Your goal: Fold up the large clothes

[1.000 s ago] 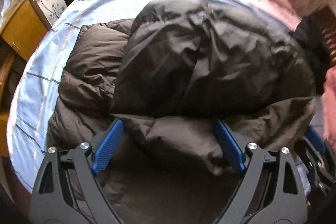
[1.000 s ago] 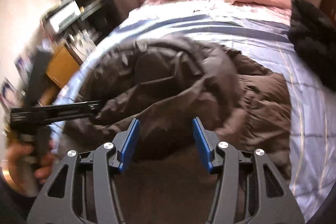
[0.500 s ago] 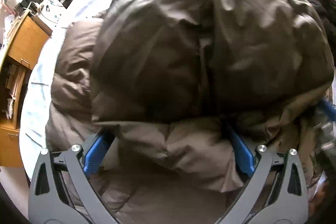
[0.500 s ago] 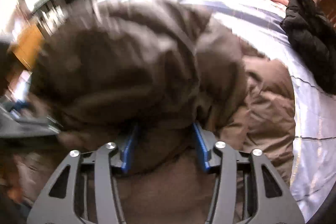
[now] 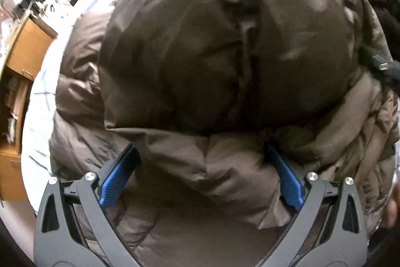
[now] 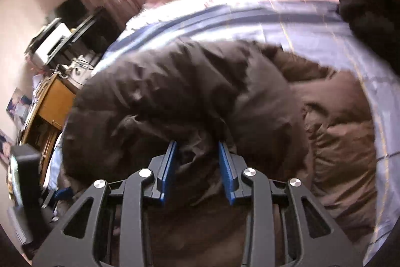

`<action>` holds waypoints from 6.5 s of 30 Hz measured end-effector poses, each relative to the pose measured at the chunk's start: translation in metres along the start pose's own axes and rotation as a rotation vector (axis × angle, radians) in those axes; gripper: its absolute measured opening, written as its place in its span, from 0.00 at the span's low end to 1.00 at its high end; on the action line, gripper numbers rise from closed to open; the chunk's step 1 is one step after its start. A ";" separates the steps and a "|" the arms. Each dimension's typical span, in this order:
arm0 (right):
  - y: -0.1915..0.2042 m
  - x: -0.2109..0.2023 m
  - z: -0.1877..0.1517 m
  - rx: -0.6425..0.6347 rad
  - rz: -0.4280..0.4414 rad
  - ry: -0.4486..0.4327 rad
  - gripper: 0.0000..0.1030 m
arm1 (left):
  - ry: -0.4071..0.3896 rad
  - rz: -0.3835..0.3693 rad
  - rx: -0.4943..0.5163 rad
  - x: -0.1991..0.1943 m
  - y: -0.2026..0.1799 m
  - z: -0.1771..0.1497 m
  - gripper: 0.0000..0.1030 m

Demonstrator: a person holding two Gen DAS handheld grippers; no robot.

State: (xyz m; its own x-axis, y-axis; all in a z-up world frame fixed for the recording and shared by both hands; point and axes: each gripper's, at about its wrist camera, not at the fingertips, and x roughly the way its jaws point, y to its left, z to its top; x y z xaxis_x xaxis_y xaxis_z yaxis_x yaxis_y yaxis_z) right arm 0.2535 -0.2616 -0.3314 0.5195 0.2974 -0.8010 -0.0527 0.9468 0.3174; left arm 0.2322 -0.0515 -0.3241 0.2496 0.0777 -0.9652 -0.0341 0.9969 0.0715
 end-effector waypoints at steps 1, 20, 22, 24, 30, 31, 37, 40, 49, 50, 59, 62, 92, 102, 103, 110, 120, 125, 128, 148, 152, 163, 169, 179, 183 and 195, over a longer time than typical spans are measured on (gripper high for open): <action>-0.001 0.007 -0.002 -0.004 -0.009 0.010 0.31 | 0.005 -0.009 -0.003 0.001 0.000 0.001 0.98; -0.005 -0.031 -0.055 -0.061 -0.131 0.098 0.33 | -0.244 -0.112 0.106 -0.068 -0.034 -0.004 0.93; -0.006 -0.023 -0.057 -0.061 -0.142 0.112 0.33 | -0.173 -0.116 0.121 -0.048 -0.040 -0.005 0.93; -0.006 -0.014 -0.058 -0.060 -0.147 0.127 0.33 | -0.141 -0.089 0.140 -0.034 -0.044 -0.002 0.93; -0.001 -0.001 -0.066 -0.100 -0.183 0.141 0.34 | -0.072 -0.061 0.161 -0.013 -0.050 0.000 0.96; 0.000 0.000 -0.066 -0.109 -0.188 0.142 0.35 | -0.061 -0.061 0.157 -0.010 -0.047 -0.001 0.97; 0.004 -0.028 -0.066 -0.063 -0.141 0.143 0.35 | -0.099 -0.123 0.117 -0.029 -0.037 -0.001 0.95; 0.010 -0.056 -0.076 -0.104 -0.145 0.121 0.35 | -0.127 -0.154 0.134 -0.050 -0.030 -0.009 0.95; -0.010 -0.026 -0.106 -0.086 -0.176 0.203 0.36 | -0.078 -0.093 0.131 -0.027 -0.026 -0.014 0.96; -0.012 -0.021 -0.106 -0.071 -0.175 0.208 0.37 | -0.075 -0.086 0.132 -0.023 -0.025 -0.014 0.97; -0.009 -0.034 -0.102 -0.026 -0.163 0.227 0.42 | -0.070 -0.073 0.129 -0.019 -0.025 -0.014 0.98; -0.001 -0.050 -0.105 -0.042 -0.142 0.256 0.42 | -0.067 -0.115 0.103 -0.036 -0.014 -0.015 0.98; -0.008 -0.091 -0.183 -0.110 -0.340 0.301 0.61 | -0.125 -0.236 0.035 -0.085 0.030 -0.017 0.97; 0.013 -0.118 -0.130 0.038 -0.117 0.181 0.80 | -0.136 -0.242 -0.007 -0.096 0.014 -0.007 0.97; 0.011 -0.123 -0.106 0.076 -0.054 0.148 0.91 | -0.143 -0.227 0.000 -0.095 0.011 -0.005 0.97; -0.039 -0.068 0.061 0.269 0.067 0.083 0.94 | -0.074 -0.189 -0.030 -0.066 0.008 0.005 0.97; -0.037 0.089 0.134 0.326 0.143 0.465 0.60 | 0.028 -0.123 -0.042 -0.023 0.006 0.014 0.98; -0.039 0.082 0.159 0.391 0.203 0.311 0.23 | -0.002 -0.068 -0.048 -0.012 0.007 0.024 0.98; -0.040 0.059 0.169 0.417 0.312 0.162 0.15 | -0.022 -0.047 -0.080 -0.004 0.010 0.032 0.98; -0.007 -0.106 0.119 -0.031 0.603 -0.110 0.14 | -0.058 -0.132 -0.319 -0.030 0.071 0.016 0.98; -0.007 -0.132 0.079 -0.053 0.679 -0.085 0.15 | -0.085 -0.137 -0.388 -0.049 0.106 -0.005 0.98; -0.023 -0.163 -0.073 -0.138 0.617 0.161 0.16 | -0.527 -0.135 -0.752 -0.146 0.220 -0.131 0.98; -0.030 -0.151 -0.130 -0.106 0.443 0.335 0.19 | -0.680 0.021 -0.318 -0.205 0.142 -0.095 0.98; -0.062 -0.200 -0.149 0.070 0.092 0.216 0.83 | -0.338 0.105 -0.018 -0.110 0.078 -0.059 0.98; -0.045 -0.263 -0.148 0.008 -0.007 -0.027 0.70 | -0.250 0.046 -0.064 -0.090 0.079 -0.091 0.98; 0.081 -0.142 -0.226 -0.392 0.100 0.540 0.63 | -0.217 0.074 -0.060 -0.078 0.069 -0.145 0.98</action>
State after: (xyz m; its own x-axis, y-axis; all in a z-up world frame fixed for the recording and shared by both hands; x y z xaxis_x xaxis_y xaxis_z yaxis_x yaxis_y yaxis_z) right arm -0.0174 -0.1991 -0.3066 0.0024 0.3092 -0.9510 -0.4368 0.8558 0.2771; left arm 0.0705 0.0093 -0.2805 0.4460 0.1584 -0.8809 -0.1158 0.9862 0.1187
